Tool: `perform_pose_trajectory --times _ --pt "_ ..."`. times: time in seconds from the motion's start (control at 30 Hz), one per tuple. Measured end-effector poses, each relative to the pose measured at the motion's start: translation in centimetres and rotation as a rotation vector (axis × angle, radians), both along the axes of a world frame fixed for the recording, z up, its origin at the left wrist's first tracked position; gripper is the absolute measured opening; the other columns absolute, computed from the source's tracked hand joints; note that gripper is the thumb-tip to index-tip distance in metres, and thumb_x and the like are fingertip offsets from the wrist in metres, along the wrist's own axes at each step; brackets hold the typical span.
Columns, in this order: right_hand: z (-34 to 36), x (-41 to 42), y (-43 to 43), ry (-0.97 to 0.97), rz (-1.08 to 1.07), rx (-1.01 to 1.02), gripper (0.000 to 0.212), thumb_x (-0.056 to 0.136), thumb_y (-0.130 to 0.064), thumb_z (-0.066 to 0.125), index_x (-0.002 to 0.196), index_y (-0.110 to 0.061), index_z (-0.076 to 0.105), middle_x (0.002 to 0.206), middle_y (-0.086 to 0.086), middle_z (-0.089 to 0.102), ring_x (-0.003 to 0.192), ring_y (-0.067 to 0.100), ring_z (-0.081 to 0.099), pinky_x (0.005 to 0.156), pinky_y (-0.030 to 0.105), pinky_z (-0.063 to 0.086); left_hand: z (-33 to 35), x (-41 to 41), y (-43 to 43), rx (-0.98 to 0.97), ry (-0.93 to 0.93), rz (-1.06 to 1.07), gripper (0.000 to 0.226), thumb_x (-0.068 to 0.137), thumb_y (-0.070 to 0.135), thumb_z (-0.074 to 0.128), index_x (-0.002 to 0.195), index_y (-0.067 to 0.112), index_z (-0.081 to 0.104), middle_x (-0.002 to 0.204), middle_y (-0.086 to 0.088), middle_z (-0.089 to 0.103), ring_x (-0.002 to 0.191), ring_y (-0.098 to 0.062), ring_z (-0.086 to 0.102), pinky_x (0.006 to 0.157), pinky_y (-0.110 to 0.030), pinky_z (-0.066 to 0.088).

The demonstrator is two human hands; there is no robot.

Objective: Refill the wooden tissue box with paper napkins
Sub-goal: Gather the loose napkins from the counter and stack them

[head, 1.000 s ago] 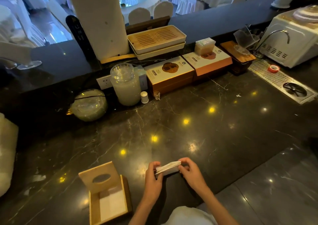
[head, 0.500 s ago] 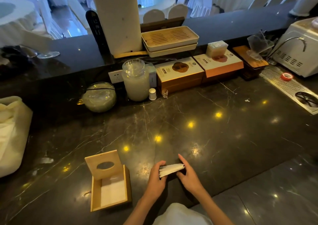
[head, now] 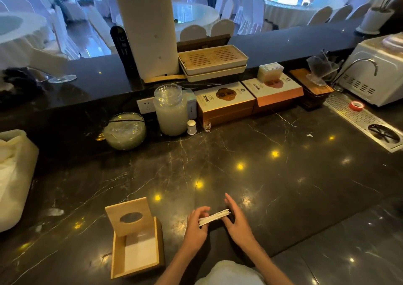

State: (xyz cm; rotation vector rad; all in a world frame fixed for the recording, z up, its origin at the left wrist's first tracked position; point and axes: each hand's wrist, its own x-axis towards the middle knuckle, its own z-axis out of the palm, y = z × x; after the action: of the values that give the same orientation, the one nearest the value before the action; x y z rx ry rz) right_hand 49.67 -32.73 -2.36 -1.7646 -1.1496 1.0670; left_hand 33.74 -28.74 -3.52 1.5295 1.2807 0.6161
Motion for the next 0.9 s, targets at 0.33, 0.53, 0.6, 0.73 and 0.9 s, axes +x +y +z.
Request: perform_pose_trajectory --times 0.33,0.53,0.6,0.73,0.9 --pt "0.0 0.2 0.0 -0.501 0.168 0.042 0.087 0.095 -0.004 0.053 0.153 -0.043 0.001 0.162 -0.011 -0.016 0.149 0.013 -0.015 0.112 0.031 0.013 0.1 0.1 0.4 -0.034 -0.039 -0.002 0.038 0.09 0.0 0.06 0.11 0.033 0.06 0.114 0.009 0.061 0.113 -0.006 0.056 0.097 -0.025 0.05" --pt "0.1 0.9 -0.4 -0.035 -0.001 -0.002 0.043 0.096 -0.007 0.055 0.126 -0.038 0.054 0.127 -0.01 0.061 0.121 0.003 0.054 0.102 0.019 0.045 0.9 0.1 0.2 -0.05 -0.078 0.019 0.024 0.091 -0.001 0.059 0.096 0.022 0.065 0.1 0.006 0.065 0.098 0.002 0.058 0.088 -0.02 0.051" --pt "0.0 0.8 -0.5 0.033 -0.037 0.031 0.039 0.095 -0.005 0.056 0.117 -0.036 0.061 0.119 -0.011 0.064 0.115 0.002 0.058 0.099 0.023 0.049 1.3 0.0 0.0 -0.045 -0.132 0.046 0.026 0.09 -0.002 0.06 0.099 0.022 0.064 0.102 0.005 0.064 0.101 0.0 0.059 0.09 -0.021 0.053" --pt "-0.5 0.9 -0.7 0.161 -0.075 -0.01 0.056 0.091 0.006 0.057 0.132 -0.032 0.051 0.127 -0.01 0.061 0.121 -0.001 0.054 0.098 0.012 0.043 1.3 -0.1 -0.5 -0.1 -0.174 0.069 0.041 0.087 -0.005 0.063 0.114 0.024 0.058 0.114 0.006 0.06 0.11 -0.005 0.057 0.092 -0.023 0.054" --pt "-0.8 0.5 -0.9 0.174 -0.073 -0.01 0.052 0.088 0.013 0.056 0.127 -0.022 0.058 0.118 -0.003 0.065 0.113 -0.001 0.059 0.104 0.025 0.046 0.9 -0.1 -1.0 -0.086 -0.155 0.069 0.049 0.085 -0.011 0.059 0.115 0.028 0.058 0.099 -0.004 0.063 0.098 -0.014 0.063 0.09 -0.029 0.057"
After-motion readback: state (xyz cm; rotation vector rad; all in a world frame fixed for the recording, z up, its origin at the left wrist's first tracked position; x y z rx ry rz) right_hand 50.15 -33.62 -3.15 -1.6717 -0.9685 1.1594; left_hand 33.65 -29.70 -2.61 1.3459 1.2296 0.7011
